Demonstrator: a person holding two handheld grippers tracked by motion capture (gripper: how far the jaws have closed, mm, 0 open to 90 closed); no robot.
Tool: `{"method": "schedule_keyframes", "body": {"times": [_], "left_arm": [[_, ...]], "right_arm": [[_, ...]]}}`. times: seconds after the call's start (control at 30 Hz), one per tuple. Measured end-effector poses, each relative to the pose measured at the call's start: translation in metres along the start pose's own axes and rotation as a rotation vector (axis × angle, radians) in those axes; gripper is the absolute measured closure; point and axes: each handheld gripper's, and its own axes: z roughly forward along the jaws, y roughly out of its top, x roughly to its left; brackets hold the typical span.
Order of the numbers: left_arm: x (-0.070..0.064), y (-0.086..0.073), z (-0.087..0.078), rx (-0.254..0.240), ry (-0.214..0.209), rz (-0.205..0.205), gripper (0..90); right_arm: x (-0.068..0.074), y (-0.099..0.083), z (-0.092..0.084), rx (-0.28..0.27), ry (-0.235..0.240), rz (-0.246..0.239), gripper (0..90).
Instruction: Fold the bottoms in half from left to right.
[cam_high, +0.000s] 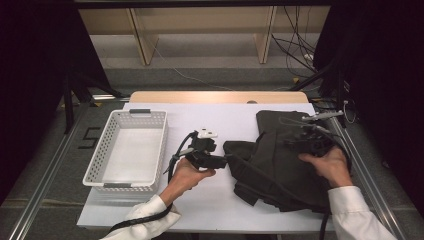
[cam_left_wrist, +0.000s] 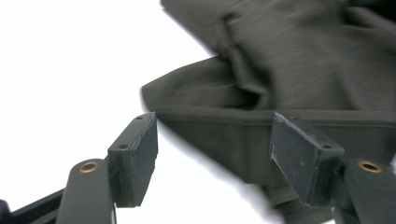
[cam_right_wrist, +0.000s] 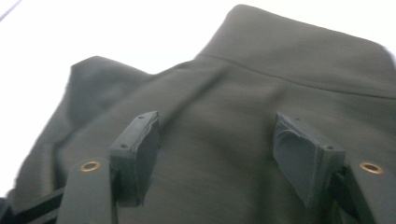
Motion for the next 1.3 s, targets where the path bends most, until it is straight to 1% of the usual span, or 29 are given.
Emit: {"method": "schedule_keyframes", "body": {"times": [0.07,0.13,0.17,0.2,0.23,0.27,0.3,0.33,0.4,0.43,0.5,0.57,0.67,0.77,0.8,0.87,0.9,0.97,1.03,1.07,1.13,1.2,1.23,1.3], "left_arm": [[0.005,-0.001,0.007,0.014,0.024,-0.019,31.5],[0.008,0.0,0.016,0.024,0.057,-0.021,31.2],[0.009,0.001,0.021,0.028,0.069,-0.024,31.2],[0.011,0.003,0.026,0.032,0.073,-0.037,31.2],[0.013,0.004,0.031,0.034,0.074,-0.054,31.1],[0.014,0.006,0.038,0.043,0.079,-0.061,31.2],[0.015,0.008,0.042,0.048,0.084,-0.06,31.2],[0.015,0.01,0.048,0.053,0.088,-0.062,31.1],[0.015,0.014,0.058,0.064,0.094,-0.072,31.3],[0.015,0.017,0.064,0.07,0.099,-0.075,31.7],[0.015,0.022,0.073,0.084,0.113,-0.072,32.4],[0.017,0.026,0.083,0.092,0.127,-0.085,32.8],[0.023,0.028,0.097,0.119,0.135,-0.12,34.1],[0.029,0.027,0.107,0.146,0.153,-0.13,37.9],[0.03,0.027,0.11,0.153,0.15,-0.145,39.5],[0.032,0.026,0.116,0.155,0.143,-0.147,47.0],[0.032,0.026,0.119,0.161,0.142,-0.138,50.7],[0.032,0.023,0.123,0.177,0.127,-0.135,62.9],[0.031,0.02,0.124,0.189,0.121,-0.13,80.0],[0.03,0.018,0.123,0.192,0.115,-0.119,87.5],[0.027,0.015,0.117,0.206,0.092,-0.095,88.3],[0.022,0.01,0.106,0.215,0.064,-0.059,88.4],[0.019,0.007,0.099,0.22,0.043,-0.045,88.5],[0.012,-0.003,0.084,0.232,-0.009,-0.033,88.4]], "right_arm": [[0.014,-0.001,0.006,-0.001,0.0,-0.024,33.0],[0.024,-0.003,0.012,-0.014,0.014,-0.031,33.1],[0.029,-0.005,0.014,-0.003,0.015,-0.037,32.9],[0.032,-0.006,0.016,0.004,0.012,-0.05,32.7],[0.035,-0.008,0.017,-0.008,0.015,-0.05,32.8],[0.037,-0.011,0.017,-0.016,0.027,-0.048,32.8],[0.04,-0.014,0.019,-0.013,0.032,-0.056,32.6],[0.041,-0.015,0.019,-0.017,0.031,-0.062,32.5],[0.043,-0.021,0.019,-0.029,0.038,-0.055,32.1],[0.043,-0.022,0.018,-0.031,0.033,-0.057,31.9],[0.042,-0.026,0.015,-0.045,0.035,-0.053,32.1],[0.04,-0.029,0.013,-0.048,0.034,-0.052,32.1],[0.037,-0.032,0.011,-0.052,0.036,-0.045,32.2],[0.033,-0.032,0.009,-0.054,0.033,-0.036,32.1],[0.032,-0.032,0.009,-0.056,0.035,-0.035,32.1],[0.031,-0.032,0.009,-0.059,0.038,-0.033,31.4],[0.031,-0.032,0.009,-0.06,0.039,-0.034,31.0],[0.031,-0.033,0.009,-0.062,0.039,-0.032,30.0],[0.03,-0.033,0.008,-0.066,0.039,-0.028,29.4],[0.029,-0.033,0.009,-0.069,0.04,-0.025,29.4],[0.028,-0.034,0.008,-0.071,0.034,-0.02,29.4],[0.026,-0.035,0.008,-0.07,0.033,-0.015,29.4],[0.026,-0.035,0.008,-0.072,0.033,-0.014,29.3],[0.025,-0.036,0.007,-0.075,0.03,-0.014,29.4]]}}
